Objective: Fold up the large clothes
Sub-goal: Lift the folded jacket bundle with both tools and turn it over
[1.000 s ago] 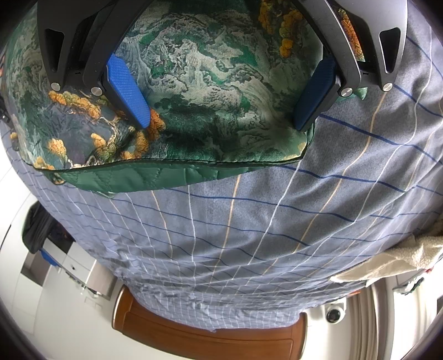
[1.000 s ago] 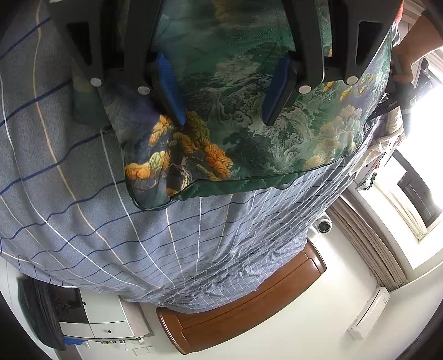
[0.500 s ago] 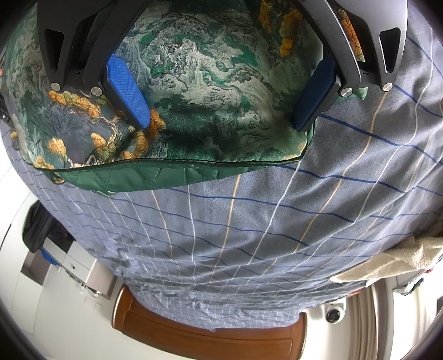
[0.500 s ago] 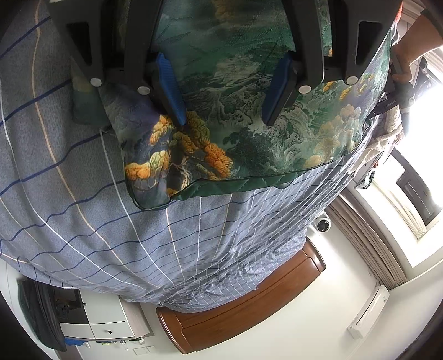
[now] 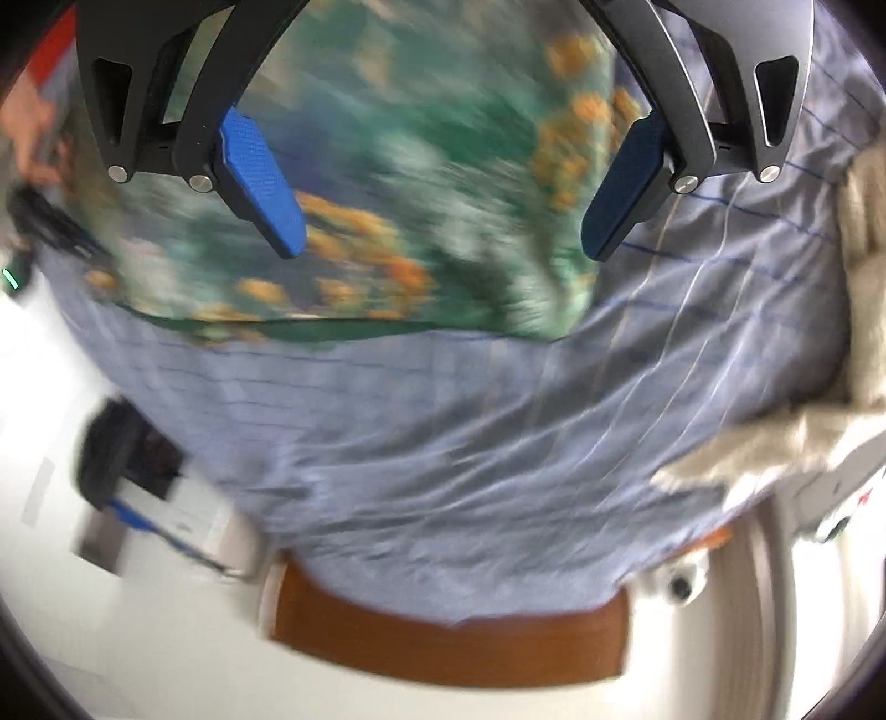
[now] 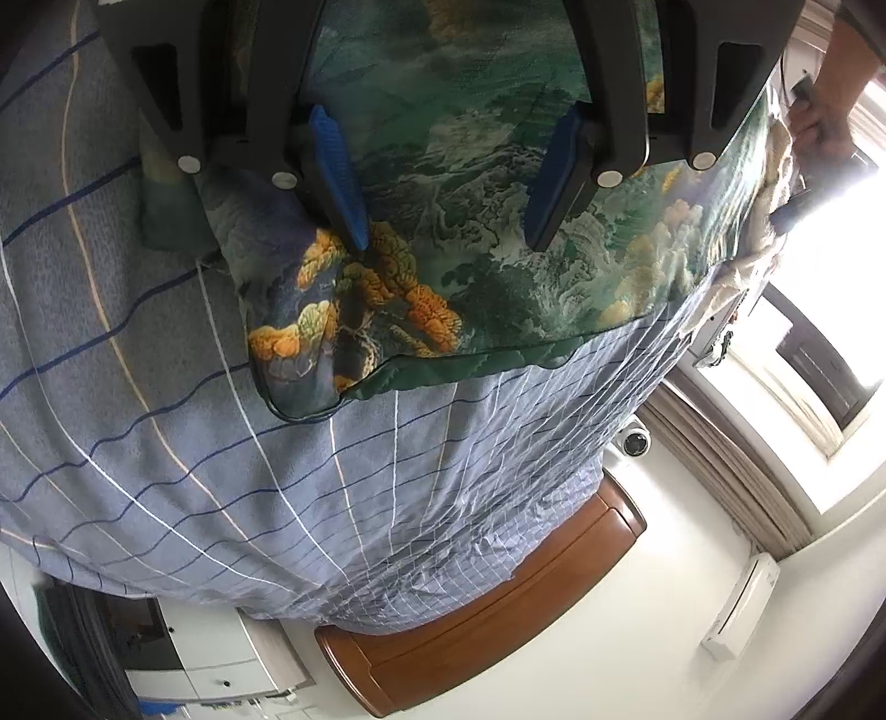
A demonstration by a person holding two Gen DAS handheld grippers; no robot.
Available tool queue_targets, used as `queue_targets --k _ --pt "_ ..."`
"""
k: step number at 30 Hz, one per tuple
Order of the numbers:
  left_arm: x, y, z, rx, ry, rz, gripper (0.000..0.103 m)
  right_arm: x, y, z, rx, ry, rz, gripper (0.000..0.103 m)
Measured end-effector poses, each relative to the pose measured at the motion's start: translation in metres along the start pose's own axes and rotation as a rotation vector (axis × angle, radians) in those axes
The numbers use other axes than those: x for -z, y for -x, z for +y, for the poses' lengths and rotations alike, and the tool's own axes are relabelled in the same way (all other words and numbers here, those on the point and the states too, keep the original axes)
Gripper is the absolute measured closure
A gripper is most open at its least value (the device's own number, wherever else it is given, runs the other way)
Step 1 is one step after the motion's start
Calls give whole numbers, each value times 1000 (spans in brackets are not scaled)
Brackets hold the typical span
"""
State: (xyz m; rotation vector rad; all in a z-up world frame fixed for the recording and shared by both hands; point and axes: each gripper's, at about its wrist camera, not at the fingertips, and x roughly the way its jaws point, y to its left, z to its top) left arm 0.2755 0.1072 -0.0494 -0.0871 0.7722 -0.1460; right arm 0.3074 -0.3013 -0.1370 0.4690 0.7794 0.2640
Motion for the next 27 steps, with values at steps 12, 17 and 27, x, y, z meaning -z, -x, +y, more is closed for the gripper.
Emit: queue_targets --k 12,17,27 --pt "-7 -120 -128 60 -149 233 2 32 139 77 -60 195 -15 43" --pt "40 -93 -154 5 -341 169 2 107 180 71 -59 214 63 43" --pt "128 -3 -168 72 -428 134 1 163 171 40 39 23 85 43"
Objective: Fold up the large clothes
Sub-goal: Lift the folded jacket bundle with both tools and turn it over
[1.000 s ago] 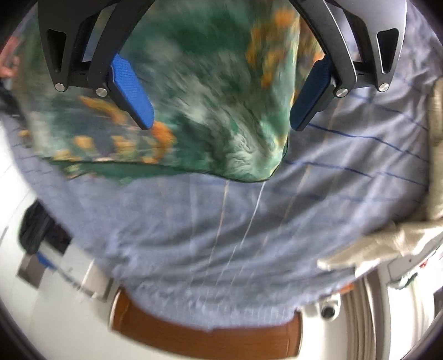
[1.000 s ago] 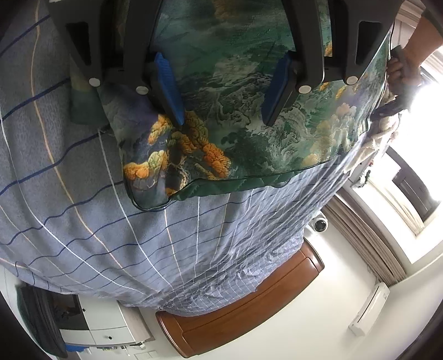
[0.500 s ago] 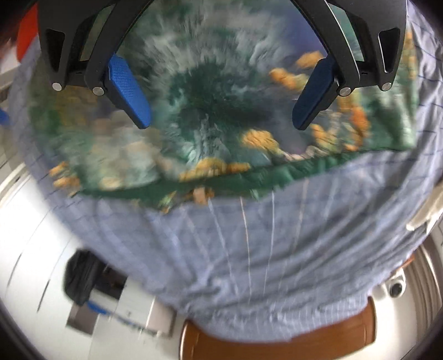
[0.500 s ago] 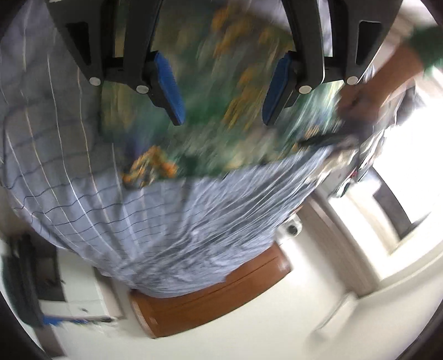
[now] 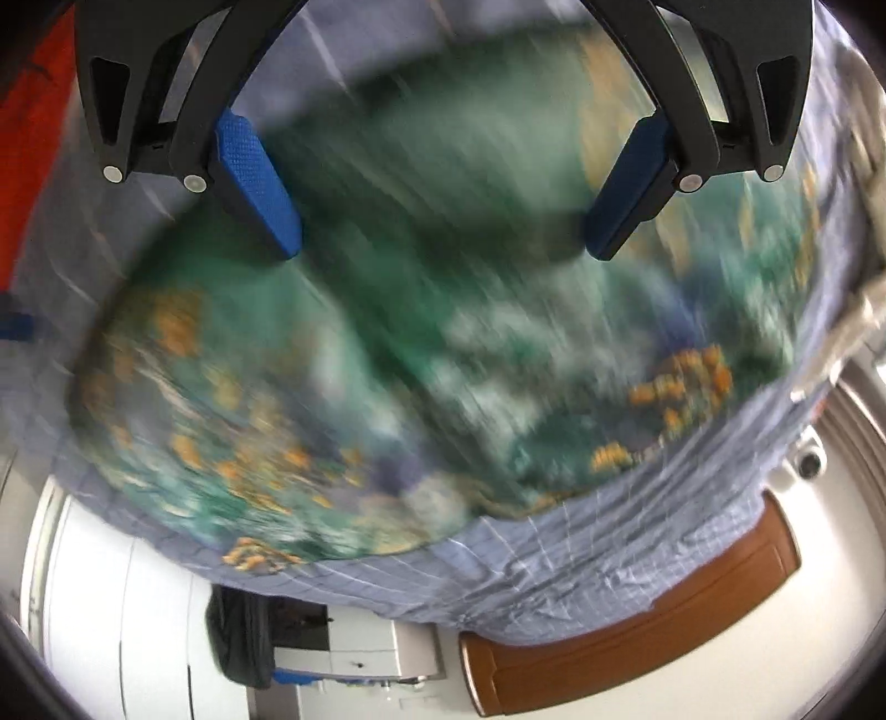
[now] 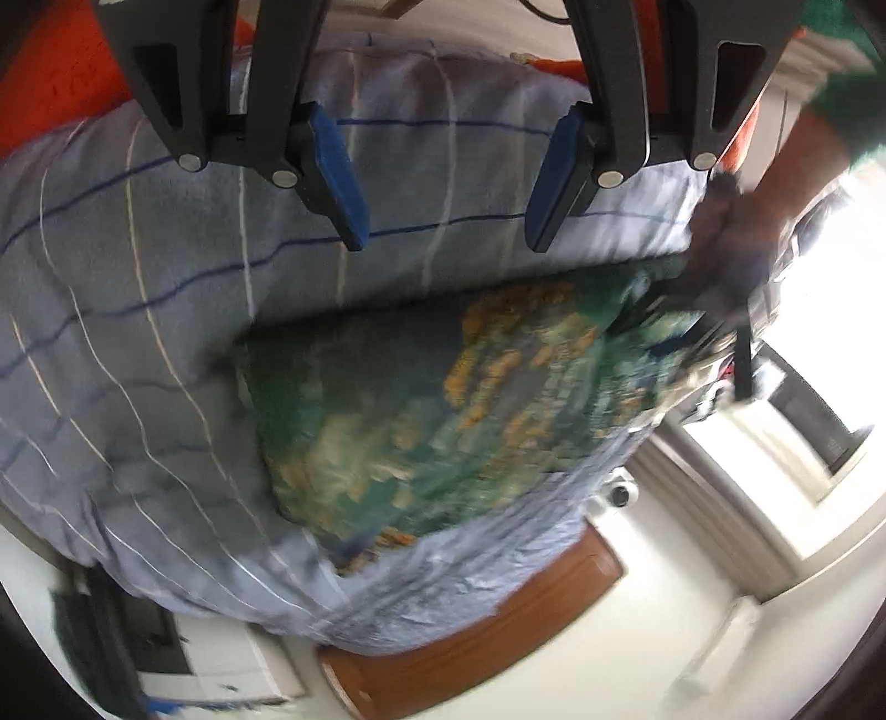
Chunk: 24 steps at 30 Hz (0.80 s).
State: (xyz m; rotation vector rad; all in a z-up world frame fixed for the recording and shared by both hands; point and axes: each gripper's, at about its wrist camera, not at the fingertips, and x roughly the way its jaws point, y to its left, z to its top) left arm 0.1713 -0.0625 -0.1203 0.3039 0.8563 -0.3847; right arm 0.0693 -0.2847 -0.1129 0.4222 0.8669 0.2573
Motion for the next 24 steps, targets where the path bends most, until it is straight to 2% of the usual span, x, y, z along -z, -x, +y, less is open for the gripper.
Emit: queue_targets --k 3,6,8,10,12,14,17,21,24 --pt "13 17 -11 82 -4 18 1 -5 -11 -12 16 -82 13 43" --pt "8 37 -17 189 31 -30 1 -7 -12 -28 34 -190 -7 42" --pt "-1 45 -19 260 63 -82 1 -9 -12 -37 34 -253 -23 36" --pt "-11 41 -24 298 61 -117 1 -17 -17 -42 -10 -316 -35 30" --pt "-17 25 -37 306 19 -117 1 -23 -27 -49 -58 -371 -29 29" --pt "-14 6 -49 312 -16 -71 1 -29 -44 -57 -83 -449 -26 29" --pt "-6 -18 -56 293 -45 -30 1 -35 -62 -64 -80 -525 -51 28" --pt "-5 -20 -58 293 -39 -22 1 -36 -70 -68 -69 -623 -87 25" --pt "-6 -20 -57 297 -43 -17 1 -39 -72 -70 -57 -647 -117 25"
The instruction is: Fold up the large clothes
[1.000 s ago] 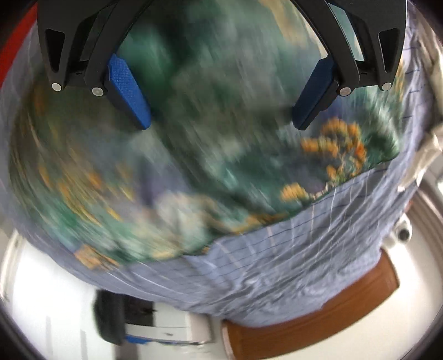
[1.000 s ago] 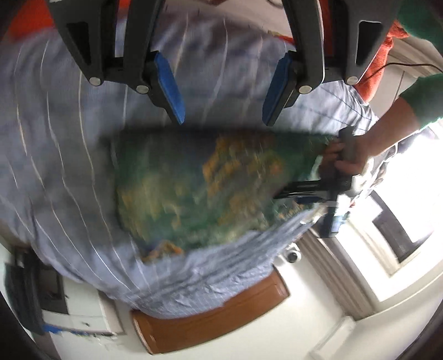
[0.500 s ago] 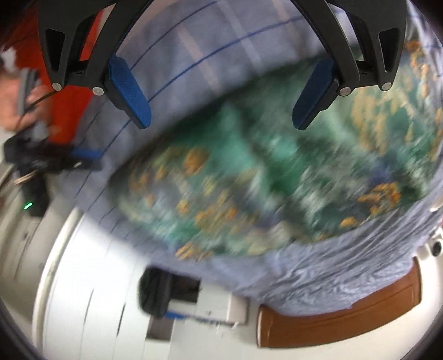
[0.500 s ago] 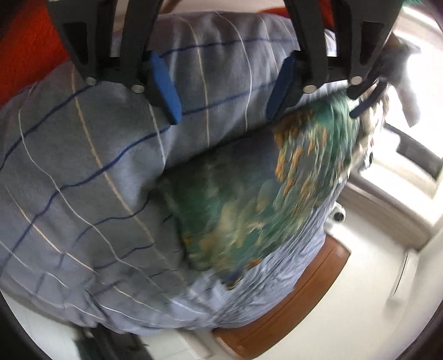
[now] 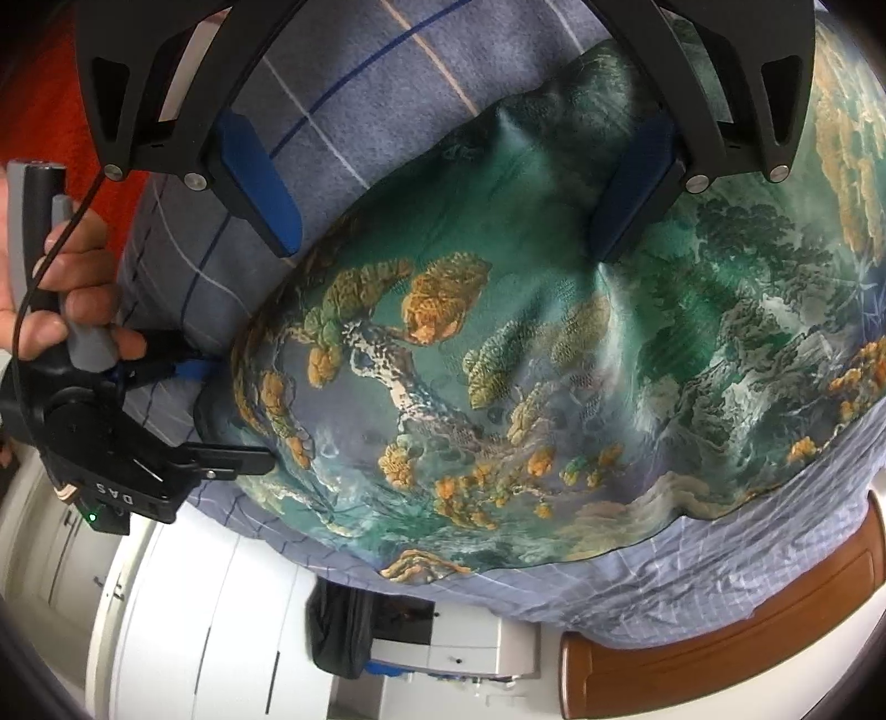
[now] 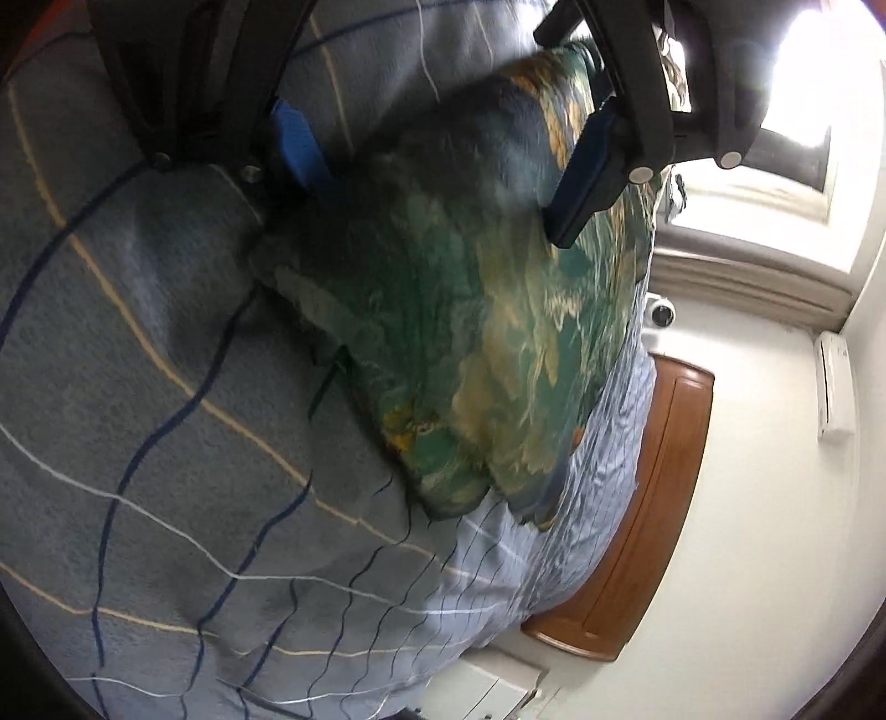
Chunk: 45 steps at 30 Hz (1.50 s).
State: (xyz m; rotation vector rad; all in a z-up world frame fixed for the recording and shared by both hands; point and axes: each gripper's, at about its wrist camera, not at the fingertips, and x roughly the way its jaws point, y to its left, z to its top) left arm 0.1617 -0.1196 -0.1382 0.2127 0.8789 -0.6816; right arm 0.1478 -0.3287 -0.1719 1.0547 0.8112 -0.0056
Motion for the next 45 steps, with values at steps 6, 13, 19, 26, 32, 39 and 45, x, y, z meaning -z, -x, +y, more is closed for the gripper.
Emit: queue_targets --k 6,13,19,26,32,39,45 --pt "3 3 -8 -30 -36 1 1 8 9 8 -33 35 -13 25" --pt "5 3 -9 -35 -36 5 1 5 3 5 -20 98 28 26" --pt "-4 12 0 1 27 10 1 11 2 5 -29 151 39 26" --pt "-21 23 25 48 139 6 1 15 6 0 -22 153 69 26" --pt "1 36 29 18 181 -1 1 17 7 4 -12 175 52 26" --pt "13 49 33 -28 176 3 1 16 6 7 4 181 57 26" --pt "-10 56 51 -63 205 -29 1 16 7 8 14 177 63 26"
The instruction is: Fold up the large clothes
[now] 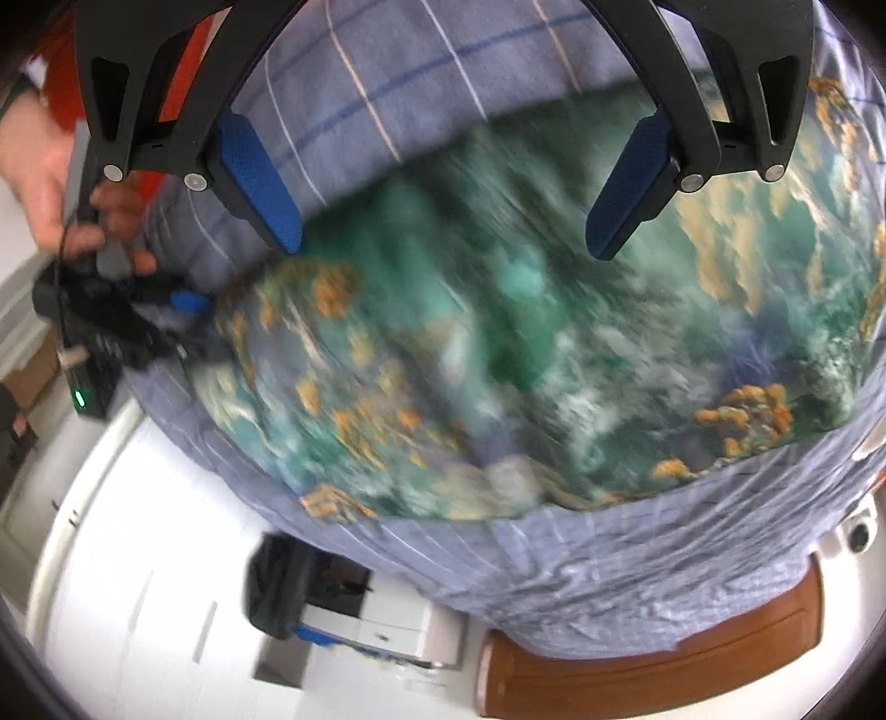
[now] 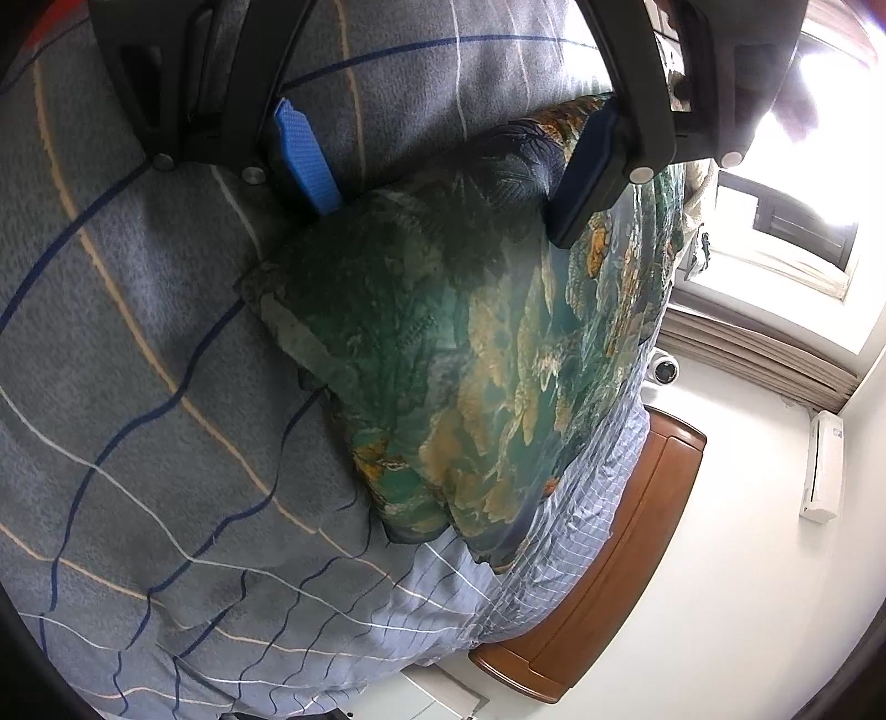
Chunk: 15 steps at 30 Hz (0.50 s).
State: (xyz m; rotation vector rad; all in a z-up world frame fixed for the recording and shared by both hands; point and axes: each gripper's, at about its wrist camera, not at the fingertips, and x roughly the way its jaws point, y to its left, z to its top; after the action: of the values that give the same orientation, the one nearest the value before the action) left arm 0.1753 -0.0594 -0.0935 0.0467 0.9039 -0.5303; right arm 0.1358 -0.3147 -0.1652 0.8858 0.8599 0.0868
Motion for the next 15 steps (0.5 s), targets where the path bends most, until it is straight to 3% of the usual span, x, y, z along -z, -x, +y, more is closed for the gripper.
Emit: queue_targets --k 8,13,15 --pt "1 -9 6 -23 71 11 1 -4 -1 -1 -1 -13 12 25" --pt "-6 -18 -24 -5 -19 -31 1 -15 -6 1 9 -71 27 23" --pt "-6 -43 -32 25 -58 29 1 -20 -10 4 20 -83 26 23"
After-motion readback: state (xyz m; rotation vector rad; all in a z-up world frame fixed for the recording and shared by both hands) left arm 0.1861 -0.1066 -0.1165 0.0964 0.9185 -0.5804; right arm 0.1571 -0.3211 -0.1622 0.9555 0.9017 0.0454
